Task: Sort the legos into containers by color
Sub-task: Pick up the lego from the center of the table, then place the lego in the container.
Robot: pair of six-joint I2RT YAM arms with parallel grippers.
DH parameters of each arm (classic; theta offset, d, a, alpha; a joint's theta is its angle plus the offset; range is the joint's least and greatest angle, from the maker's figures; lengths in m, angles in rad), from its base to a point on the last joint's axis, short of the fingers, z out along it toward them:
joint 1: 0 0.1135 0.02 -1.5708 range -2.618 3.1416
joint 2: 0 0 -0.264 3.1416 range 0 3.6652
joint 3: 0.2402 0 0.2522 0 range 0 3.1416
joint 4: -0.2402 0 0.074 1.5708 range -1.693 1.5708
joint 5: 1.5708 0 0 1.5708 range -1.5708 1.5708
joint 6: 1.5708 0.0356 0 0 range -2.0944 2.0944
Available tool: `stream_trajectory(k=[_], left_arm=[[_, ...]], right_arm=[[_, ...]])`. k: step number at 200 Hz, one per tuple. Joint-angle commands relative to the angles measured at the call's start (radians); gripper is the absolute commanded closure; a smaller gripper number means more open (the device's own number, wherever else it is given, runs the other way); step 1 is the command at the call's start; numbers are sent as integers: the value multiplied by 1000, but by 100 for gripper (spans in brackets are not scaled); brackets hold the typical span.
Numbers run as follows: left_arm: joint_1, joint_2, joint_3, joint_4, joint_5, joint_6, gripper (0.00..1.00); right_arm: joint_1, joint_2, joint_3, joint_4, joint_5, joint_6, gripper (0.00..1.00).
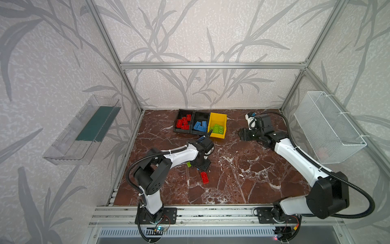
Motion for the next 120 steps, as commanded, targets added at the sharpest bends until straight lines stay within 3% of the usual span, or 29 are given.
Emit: stream_trajectory(k=[1,40,66,120], left_arm=[[-7,4,44,-22,0,10,73],[-2,-39,158,-94,-23,25,74],[18,-38,285,-167,-108,47,74],[242,164,665,-194,-76,91,73]], right_arm=[[-5,-31,-17,-7,19,-12,30],[-9,-47,-34,-19,23,-15,30],[-14,-58,-48,-24,21,-15,30],[-14,-64,-113,6,-28,25,30]])
